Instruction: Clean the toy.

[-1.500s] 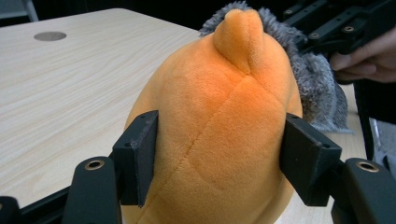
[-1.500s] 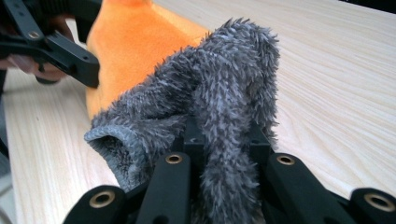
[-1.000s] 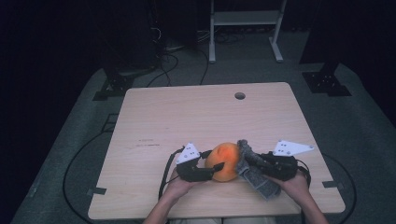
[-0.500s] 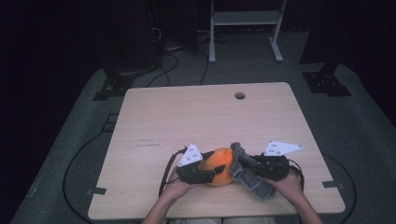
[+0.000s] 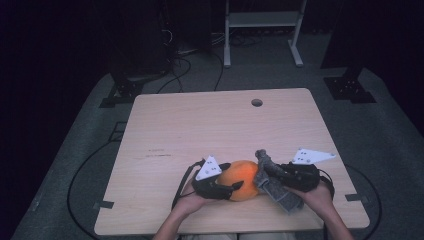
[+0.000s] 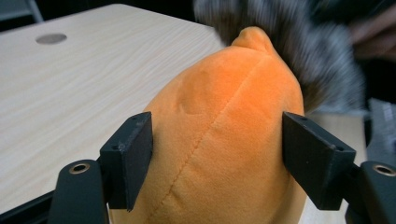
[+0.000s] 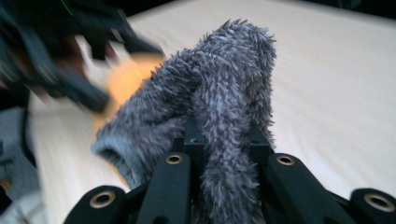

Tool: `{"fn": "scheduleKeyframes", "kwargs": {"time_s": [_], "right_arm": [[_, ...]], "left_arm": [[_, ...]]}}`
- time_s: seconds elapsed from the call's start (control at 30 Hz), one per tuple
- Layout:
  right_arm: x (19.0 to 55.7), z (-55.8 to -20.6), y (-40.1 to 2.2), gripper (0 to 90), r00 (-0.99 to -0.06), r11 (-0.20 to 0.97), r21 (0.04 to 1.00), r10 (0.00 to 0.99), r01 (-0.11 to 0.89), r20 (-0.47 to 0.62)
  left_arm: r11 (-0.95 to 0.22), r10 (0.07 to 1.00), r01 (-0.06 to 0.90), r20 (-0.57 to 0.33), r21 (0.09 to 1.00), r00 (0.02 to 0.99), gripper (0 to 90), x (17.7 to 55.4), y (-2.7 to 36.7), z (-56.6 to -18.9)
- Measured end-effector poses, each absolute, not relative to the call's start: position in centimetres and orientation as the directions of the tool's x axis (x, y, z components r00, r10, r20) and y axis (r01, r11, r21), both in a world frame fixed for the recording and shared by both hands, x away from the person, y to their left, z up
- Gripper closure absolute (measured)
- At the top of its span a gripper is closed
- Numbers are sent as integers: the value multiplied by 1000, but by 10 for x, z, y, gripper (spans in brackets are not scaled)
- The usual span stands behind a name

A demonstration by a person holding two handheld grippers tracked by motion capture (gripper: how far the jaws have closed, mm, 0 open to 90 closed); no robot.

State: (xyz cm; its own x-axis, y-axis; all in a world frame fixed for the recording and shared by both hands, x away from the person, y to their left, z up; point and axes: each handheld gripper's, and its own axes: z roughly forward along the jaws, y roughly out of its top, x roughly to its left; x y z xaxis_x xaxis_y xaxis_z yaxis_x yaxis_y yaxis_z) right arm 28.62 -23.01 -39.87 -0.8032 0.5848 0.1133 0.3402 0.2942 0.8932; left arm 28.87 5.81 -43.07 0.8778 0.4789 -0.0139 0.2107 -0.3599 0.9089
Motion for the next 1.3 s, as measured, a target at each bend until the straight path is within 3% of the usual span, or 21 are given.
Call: {"fn": "scheduleKeyframes", "kwargs": {"time_s": [0.13,0.2,0.33,0.43,0.6,0.73,0.87,0.97,1.03,1.1,1.17,1.3], "right_arm": [[279,-391,-213,764,-825,368,885,564,286,32],[283,-400,-217,764,-823,357,880,565,314,65],[287,-410,-233,765,-806,332,872,581,360,111],[291,-416,-244,764,-798,320,866,587,385,138],[295,-426,-261,764,-769,307,847,616,435,171],[293,-428,-271,765,-740,333,820,655,465,154],[279,-398,-258,765,-792,305,874,595,379,136],[274,-386,-232,764,-836,358,879,543,315,79],[278,-391,-222,765,-836,417,857,547,304,30],[282,-400,-230,765,-831,381,864,551,330,75],[283,-406,-240,765,-815,359,864,571,353,95],[283,-409,-251,765,-814,343,863,567,372,126]], "left_arm": [[-382,471,193,11,904,882,270,285,52,-430],[-379,433,175,7,909,901,245,286,55,-430],[-392,405,207,-34,896,914,93,297,61,-427],[-418,383,219,-48,882,923,83,306,59,-434],[-400,370,184,-26,898,929,235,305,55,-436],[-400,396,191,-19,897,918,277,302,54,-435],[-390,412,191,-15,901,911,302,300,51,-434],[-404,400,176,0,898,916,303,298,48,-432],[-399,391,183,-14,898,920,263,299,52,-432],[-374,363,169,-24,912,931,209,301,60,-431],[-361,356,214,-78,907,931,128,310,67,-431],[-338,330,256,-141,905,934,83,327,70,-442]]}}
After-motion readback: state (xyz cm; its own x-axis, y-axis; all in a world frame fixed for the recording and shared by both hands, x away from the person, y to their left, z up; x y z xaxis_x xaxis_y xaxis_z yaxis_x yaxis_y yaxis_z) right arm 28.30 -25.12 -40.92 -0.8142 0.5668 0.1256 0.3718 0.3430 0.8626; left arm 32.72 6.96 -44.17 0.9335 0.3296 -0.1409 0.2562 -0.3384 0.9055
